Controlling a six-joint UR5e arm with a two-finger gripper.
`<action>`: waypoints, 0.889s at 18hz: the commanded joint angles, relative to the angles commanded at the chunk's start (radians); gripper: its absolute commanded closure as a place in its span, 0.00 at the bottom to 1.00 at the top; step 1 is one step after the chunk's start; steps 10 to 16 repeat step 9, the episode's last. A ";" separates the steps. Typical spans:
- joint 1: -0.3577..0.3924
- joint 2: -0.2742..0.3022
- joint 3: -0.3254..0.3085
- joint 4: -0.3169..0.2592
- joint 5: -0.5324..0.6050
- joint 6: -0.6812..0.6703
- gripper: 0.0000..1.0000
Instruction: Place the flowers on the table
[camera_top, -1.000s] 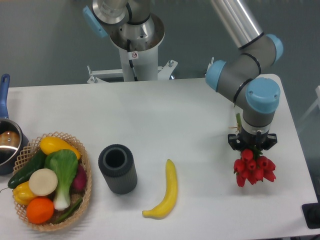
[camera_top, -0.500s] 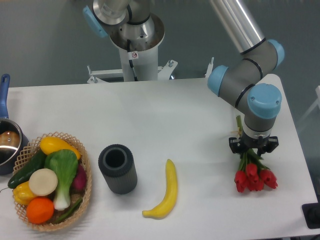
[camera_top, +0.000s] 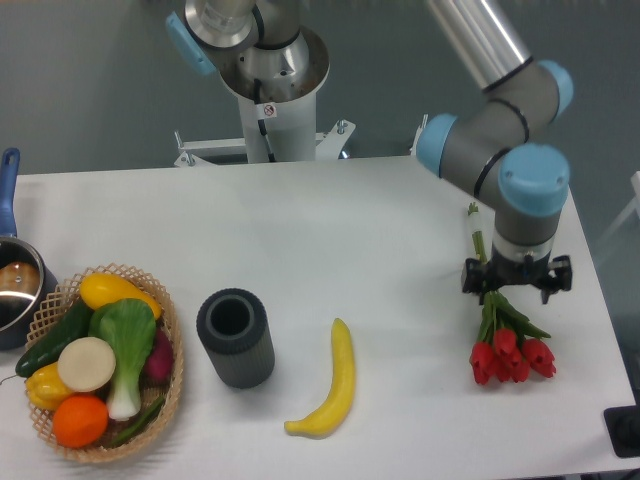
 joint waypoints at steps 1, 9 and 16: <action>0.011 0.008 -0.003 -0.011 -0.002 0.061 0.00; 0.081 0.040 -0.015 -0.078 -0.040 0.323 0.00; 0.081 0.040 -0.015 -0.078 -0.040 0.323 0.00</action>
